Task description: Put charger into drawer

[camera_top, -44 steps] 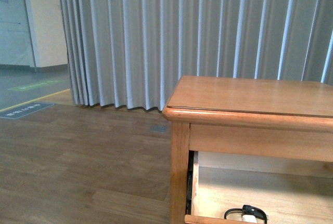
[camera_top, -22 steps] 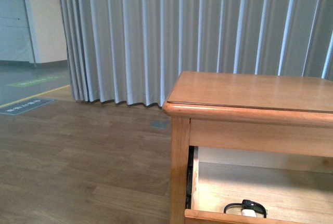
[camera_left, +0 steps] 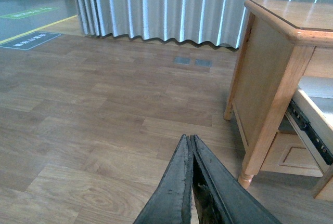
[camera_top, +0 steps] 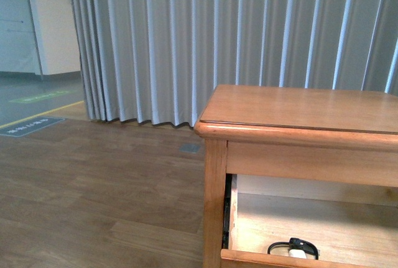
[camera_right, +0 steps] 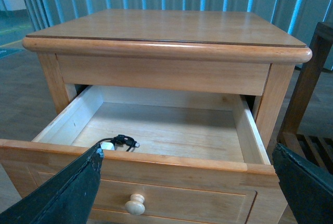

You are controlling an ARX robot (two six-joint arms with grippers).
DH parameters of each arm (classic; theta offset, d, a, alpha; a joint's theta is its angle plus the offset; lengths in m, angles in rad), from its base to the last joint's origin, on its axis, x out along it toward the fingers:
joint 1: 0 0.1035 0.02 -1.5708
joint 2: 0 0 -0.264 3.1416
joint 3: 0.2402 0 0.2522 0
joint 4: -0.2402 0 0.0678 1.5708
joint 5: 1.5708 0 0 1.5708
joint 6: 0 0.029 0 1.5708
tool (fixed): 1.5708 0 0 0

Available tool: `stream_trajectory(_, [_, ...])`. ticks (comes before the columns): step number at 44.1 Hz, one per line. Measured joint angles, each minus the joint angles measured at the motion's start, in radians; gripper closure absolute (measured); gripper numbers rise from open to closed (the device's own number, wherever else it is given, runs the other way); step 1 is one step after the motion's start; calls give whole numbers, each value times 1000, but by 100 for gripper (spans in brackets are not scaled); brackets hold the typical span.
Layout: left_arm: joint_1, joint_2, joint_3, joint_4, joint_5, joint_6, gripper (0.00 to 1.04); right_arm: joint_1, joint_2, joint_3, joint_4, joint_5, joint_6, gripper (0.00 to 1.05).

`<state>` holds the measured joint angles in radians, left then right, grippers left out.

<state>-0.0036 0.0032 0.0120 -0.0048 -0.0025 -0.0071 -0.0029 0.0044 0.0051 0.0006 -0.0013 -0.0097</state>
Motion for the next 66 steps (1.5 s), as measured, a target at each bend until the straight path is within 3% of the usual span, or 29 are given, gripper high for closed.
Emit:
stream_trajectory(7, [0,0,0,0,0,0,99,0,0,0,0,0,0,8])
stream_trajectory(9, [0,0,0,0,0,0,88,1,0,0,2,5,-4,8])
stream_trajectory(12, [0,0,0,0,0,0,74,54,-6,-11,166,185,-140,8])
stream_trajectory(14, [0,0,0,0,0,0,65,71,1,-10,243,238,-228,8])
stream_trajectory(18, [0,-1,0,0,0,0,46,74,100,-4,260,214,-346,8])
stream_trajectory(22, [0,-1,0,0,0,0,24,63,246,-3,244,158,-370,8])
stream_trajectory(27, [0,-1,0,0,0,0,5,48,380,-2,259,102,-378,8])
stream_trajectory(39, [0,-1,0,0,0,2,6,-8,906,28,571,10,-348,8])
stream_trajectory(48, [0,-1,0,0,0,2,6,-14,1255,122,681,-61,-307,8])
stream_trajectory(66, [0,-1,0,0,0,2,6,31,1738,344,949,-54,-227,8])
